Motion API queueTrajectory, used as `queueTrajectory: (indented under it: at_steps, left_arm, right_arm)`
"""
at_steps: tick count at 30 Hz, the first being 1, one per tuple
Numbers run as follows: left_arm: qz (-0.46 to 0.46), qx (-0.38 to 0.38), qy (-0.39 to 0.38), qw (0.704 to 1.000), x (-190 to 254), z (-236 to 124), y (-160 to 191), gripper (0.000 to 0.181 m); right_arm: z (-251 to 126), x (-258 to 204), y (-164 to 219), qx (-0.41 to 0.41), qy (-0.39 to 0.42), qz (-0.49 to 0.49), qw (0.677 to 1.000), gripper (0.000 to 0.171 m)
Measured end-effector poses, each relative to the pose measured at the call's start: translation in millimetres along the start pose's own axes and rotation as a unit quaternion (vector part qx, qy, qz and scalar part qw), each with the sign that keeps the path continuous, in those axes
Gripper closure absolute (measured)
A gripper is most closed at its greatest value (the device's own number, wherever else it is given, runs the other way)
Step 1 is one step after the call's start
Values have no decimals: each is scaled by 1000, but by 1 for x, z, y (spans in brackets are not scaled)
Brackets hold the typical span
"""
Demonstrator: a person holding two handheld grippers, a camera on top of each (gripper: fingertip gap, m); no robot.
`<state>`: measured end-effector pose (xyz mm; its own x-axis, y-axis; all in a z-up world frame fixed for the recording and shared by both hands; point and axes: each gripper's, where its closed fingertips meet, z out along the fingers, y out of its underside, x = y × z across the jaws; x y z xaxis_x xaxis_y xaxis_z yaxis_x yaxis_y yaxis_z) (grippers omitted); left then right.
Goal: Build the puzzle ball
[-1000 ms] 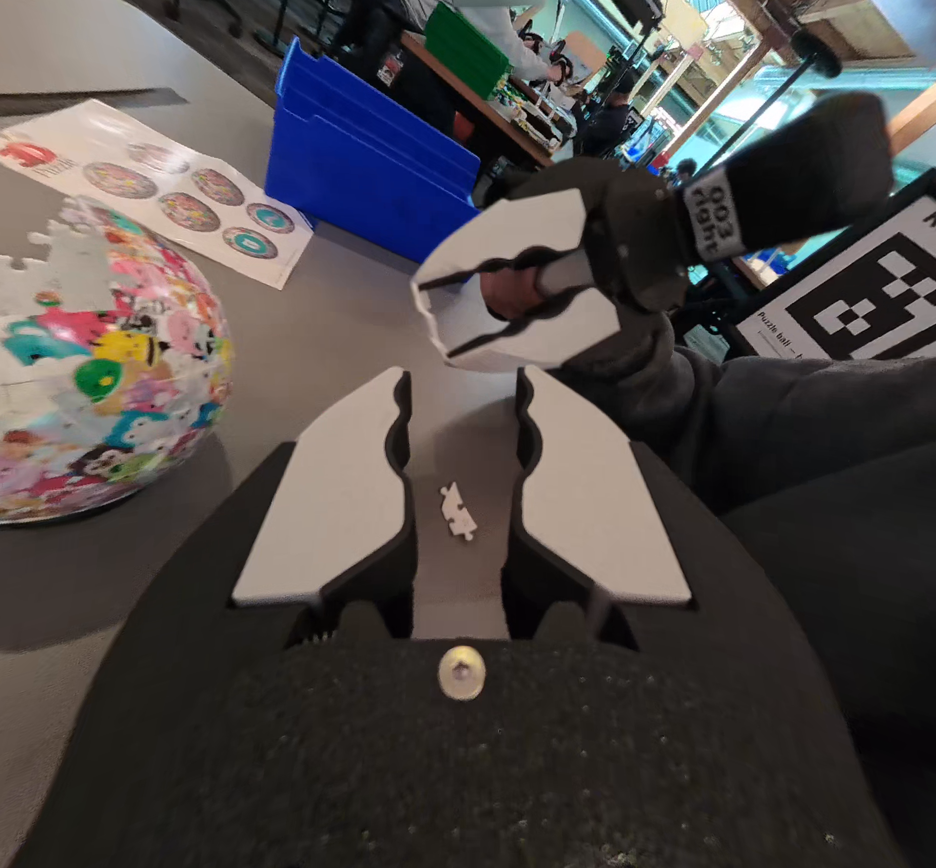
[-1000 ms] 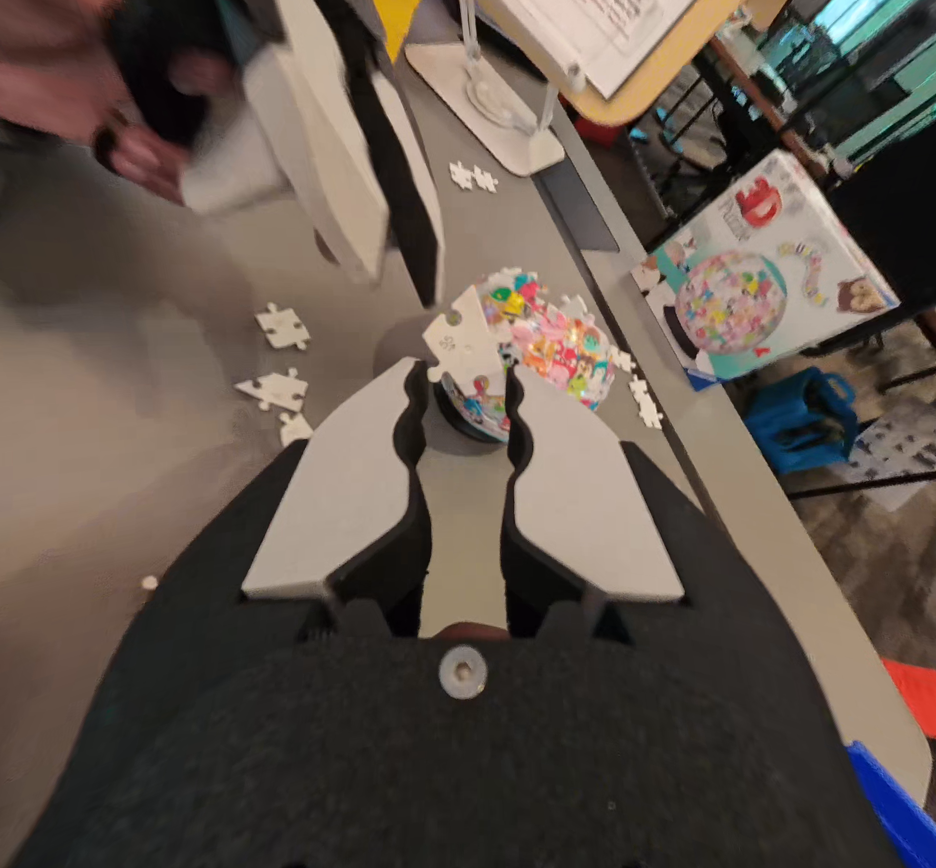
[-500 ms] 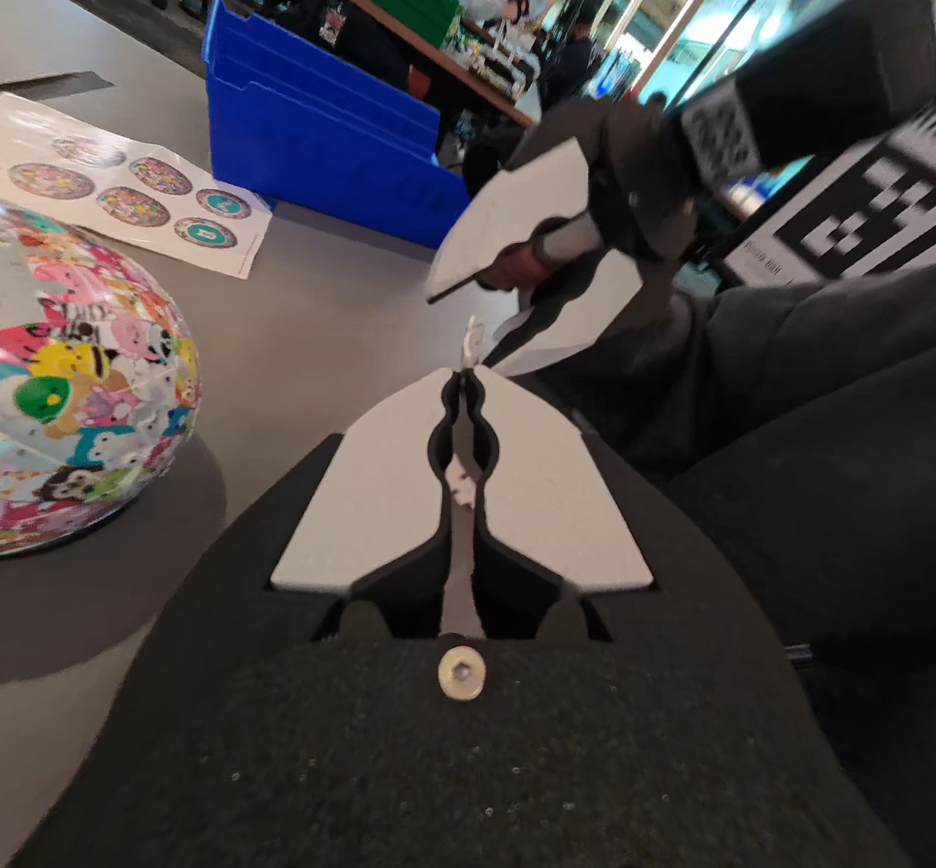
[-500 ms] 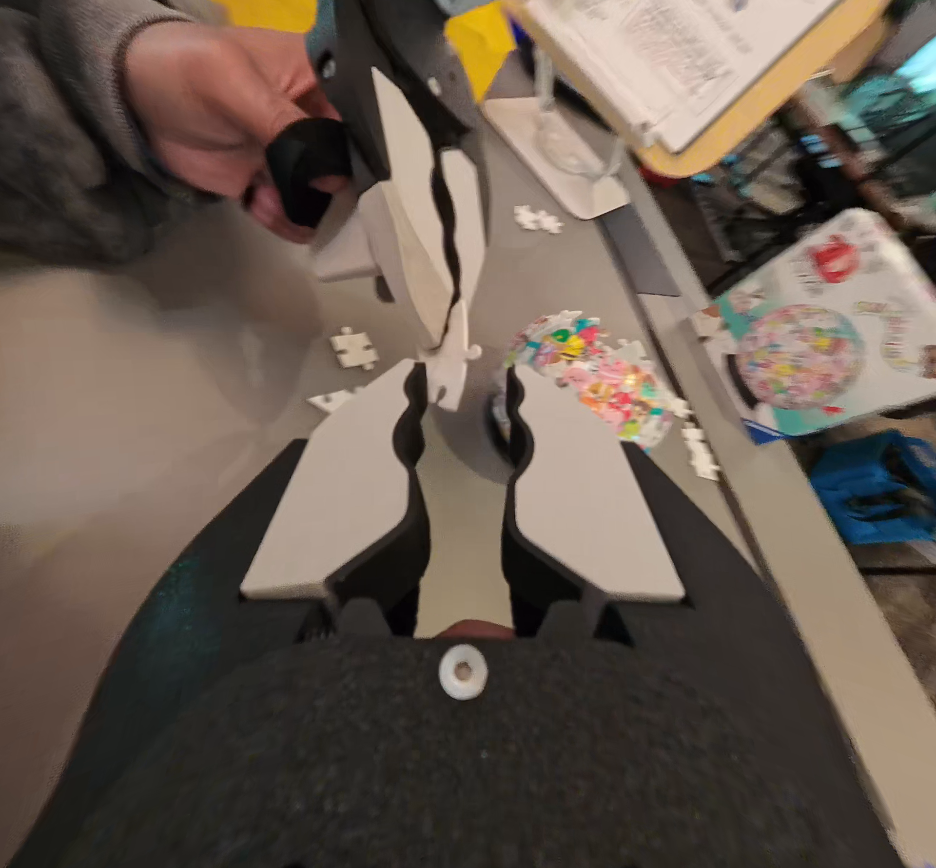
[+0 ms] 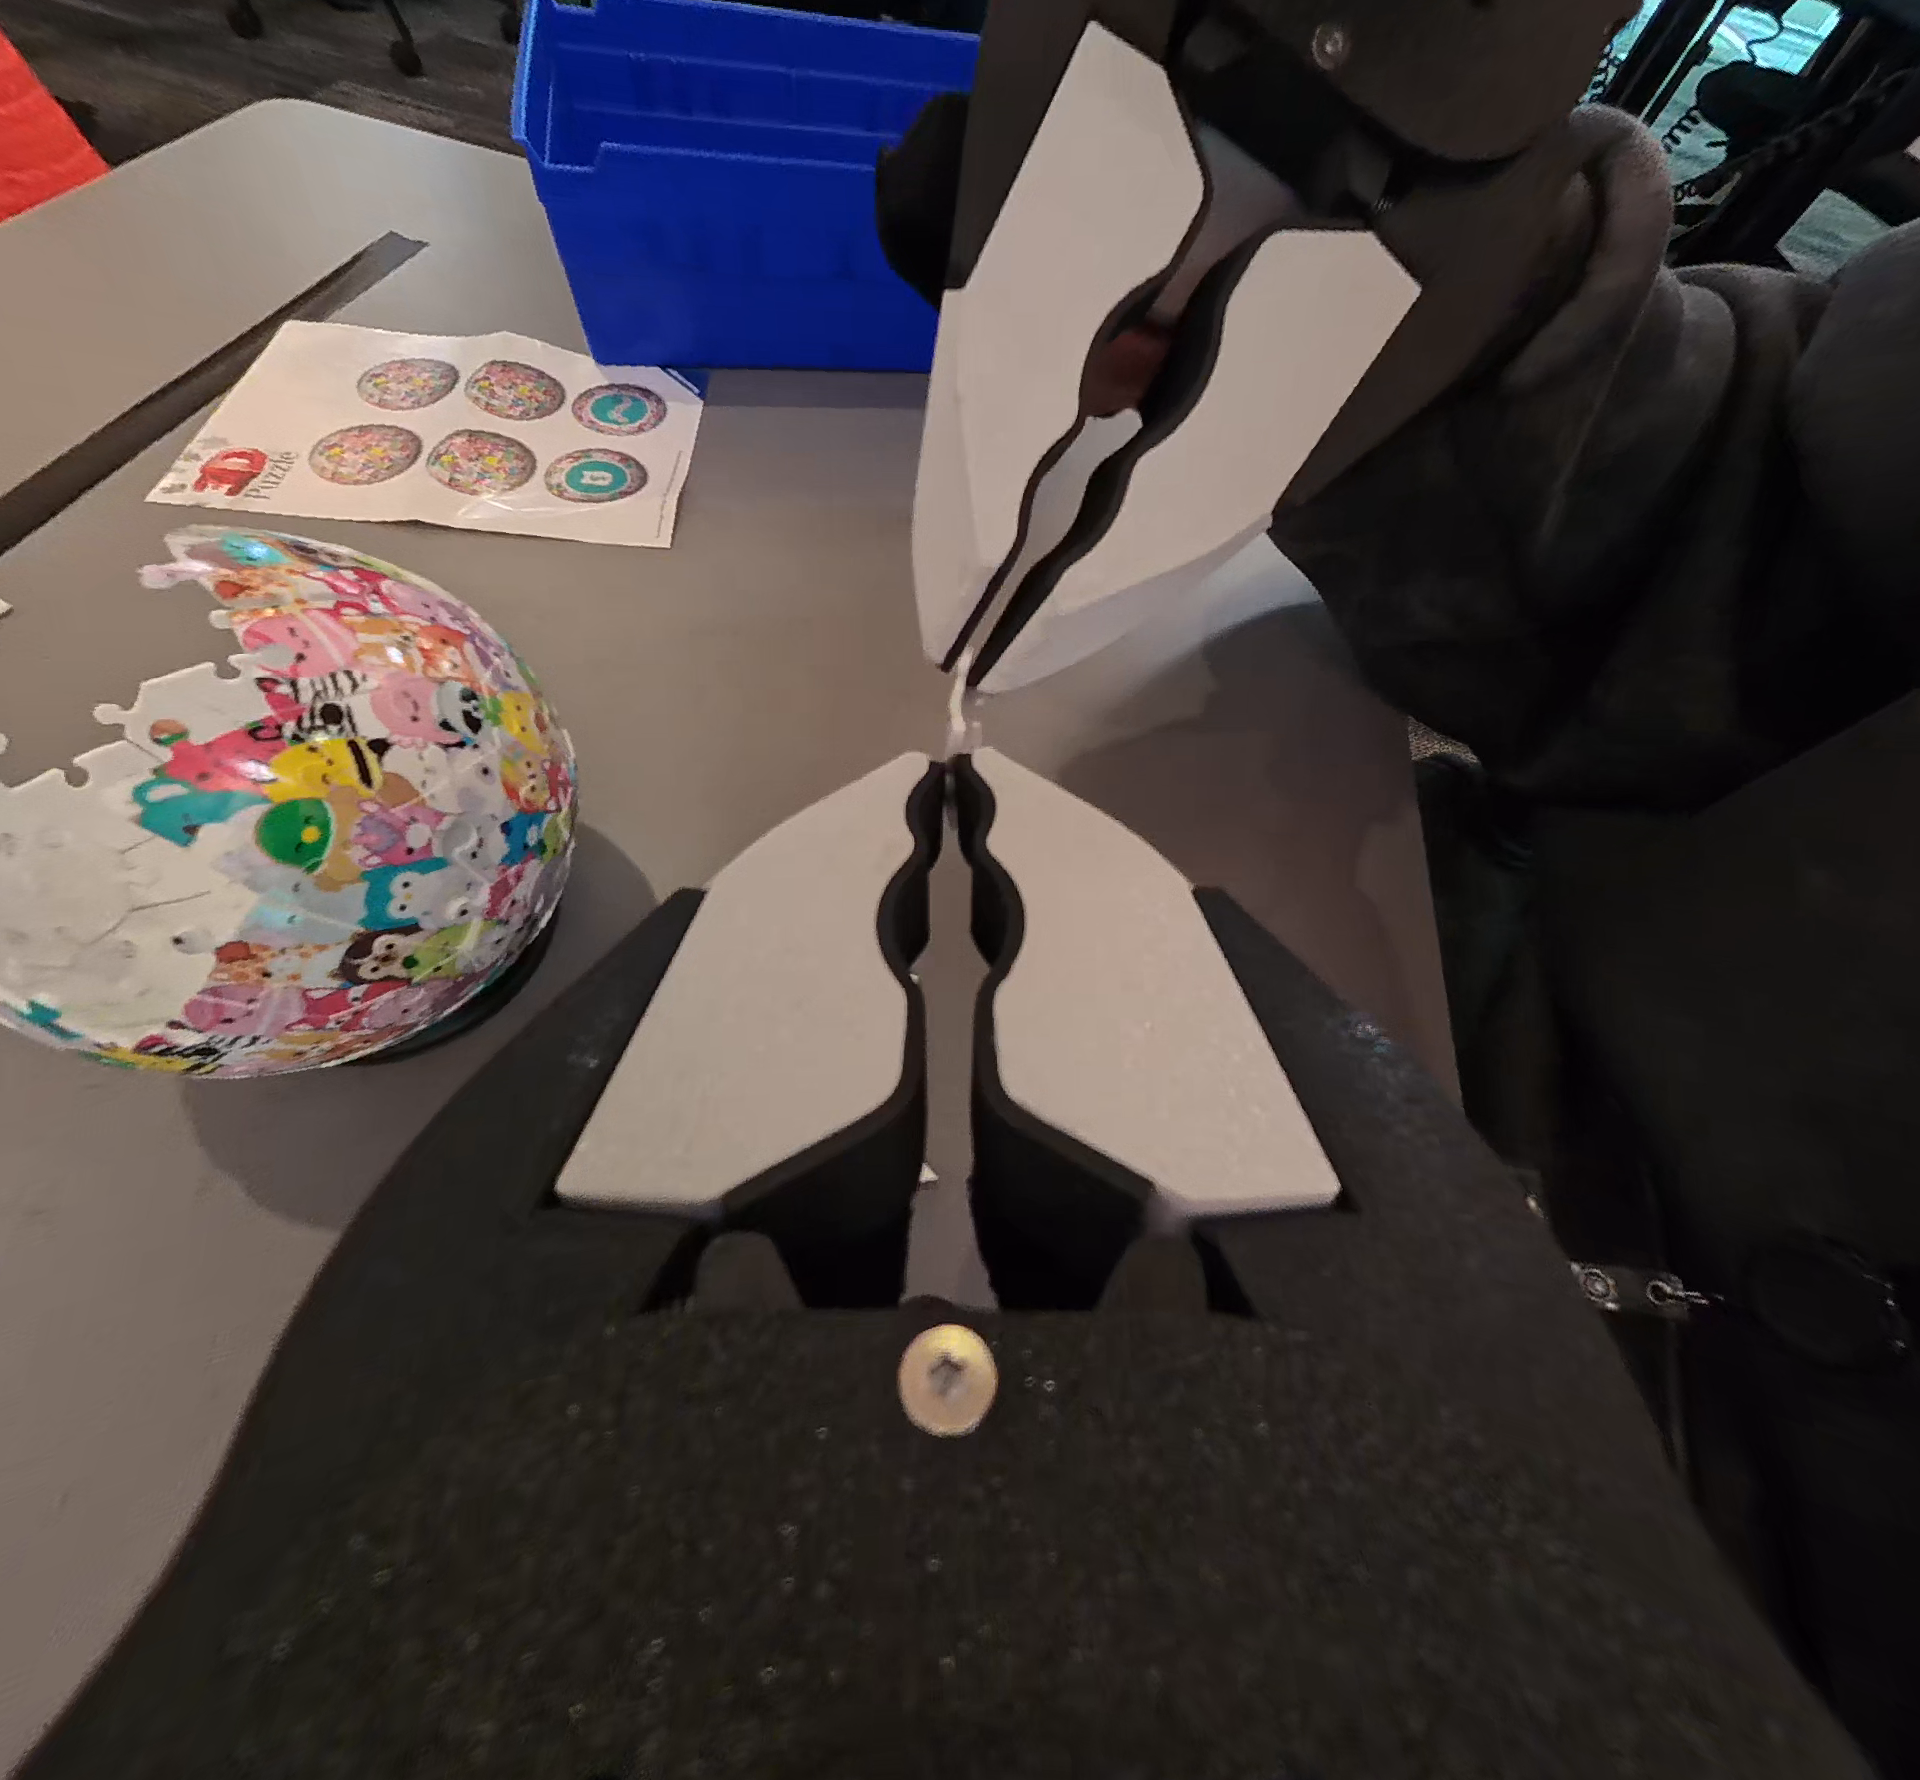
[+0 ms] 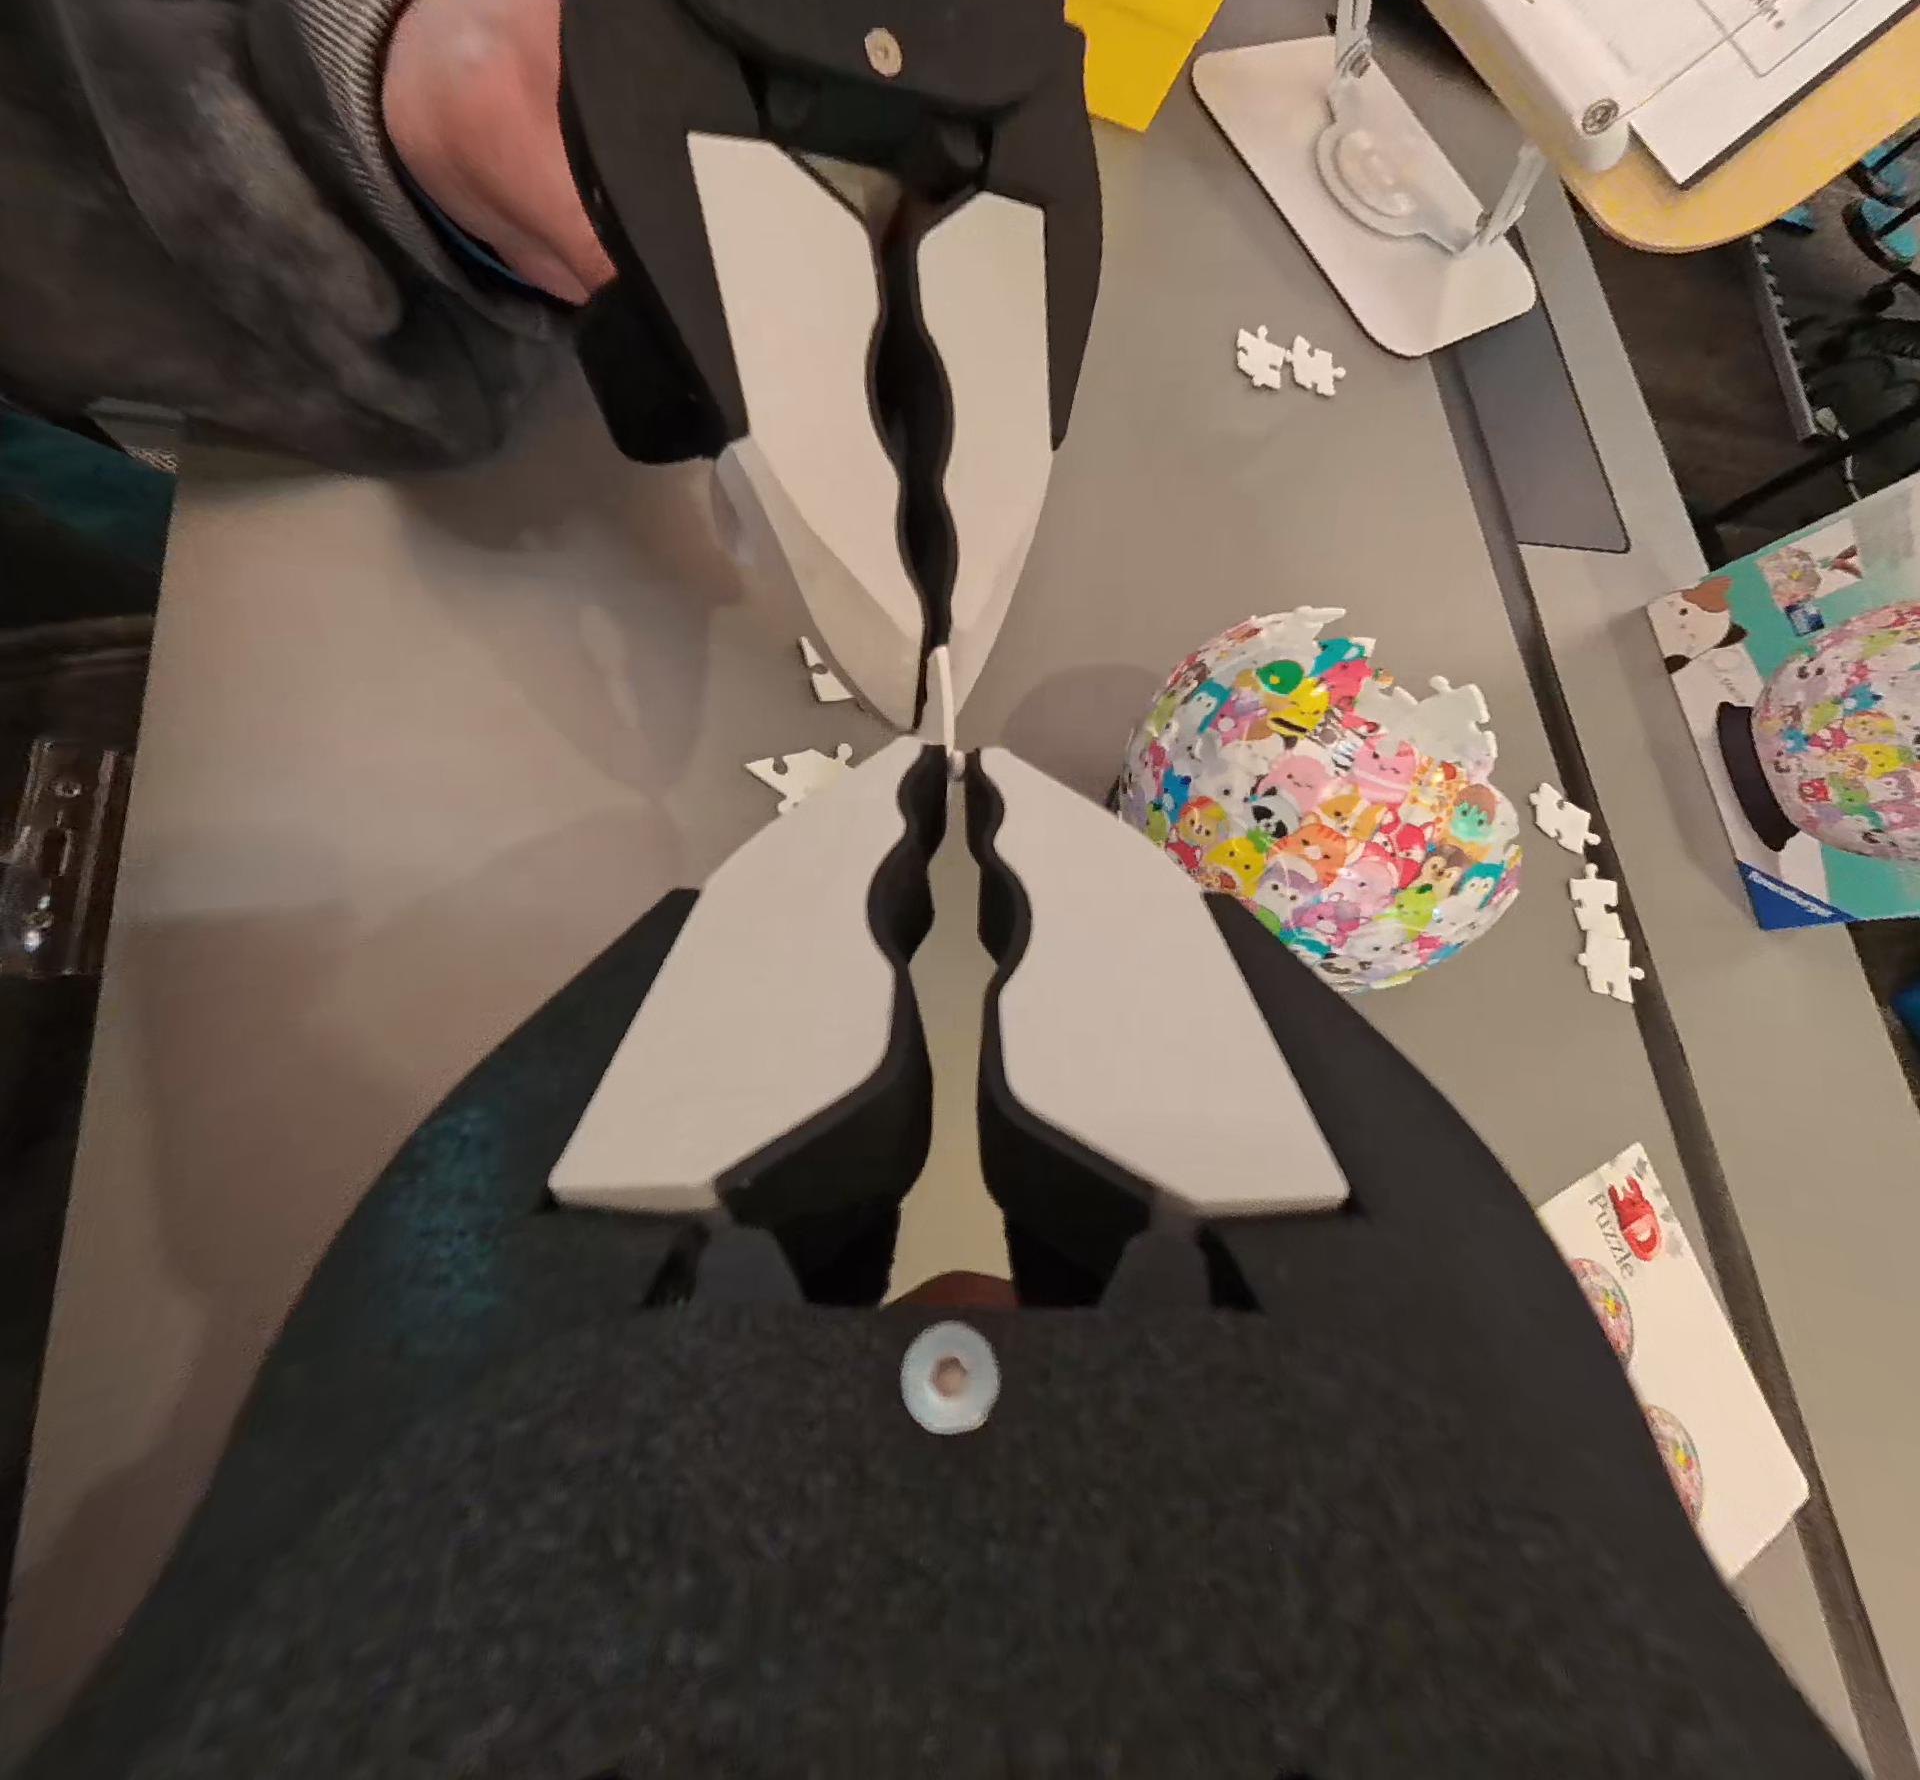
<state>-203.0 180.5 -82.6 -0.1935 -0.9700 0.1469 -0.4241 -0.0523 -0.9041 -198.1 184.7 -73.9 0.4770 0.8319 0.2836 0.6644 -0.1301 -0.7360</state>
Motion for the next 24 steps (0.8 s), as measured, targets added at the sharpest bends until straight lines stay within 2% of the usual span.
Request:
queueTrajectory:
  at_steps: [4,6,9,13,15,18,20,22,24]
  left_arm:
    - [4,18,-3,1000,-3,-2,-4,178]
    - [-8,33,2,999,-9,-9,-9,167]
    - [-48,72,5,996,-31,-31,-17,151]
    - [-91,109,-25,990,-86,-60,-20,148]
    - [-91,98,-56,990,-113,-66,-20,148]
    - [-62,62,-106,990,-157,-65,-18,147]
    - [-53,33,-130,989,-193,-58,-9,148]
    - [-67,17,-108,992,-218,-43,1,148]
    - [-92,11,-76,993,-238,-25,11,151]
  right_arm:
    - [-1,4,-3,-1,3,-8,1000,169]
    - [-6,15,-4,-7,16,-21,1000,169]
    - [-23,52,-17,-2,45,-50,998,169]
    - [-28,126,-21,-16,99,-66,993,169]
    - [-16,152,-19,-2,70,-49,996,169]
    - [15,197,7,-20,49,-34,998,169]
    - [40,208,24,4,-21,7,1000,169]
    - [57,210,36,43,-75,43,995,169]
    - [63,201,40,101,-108,38,988,169]
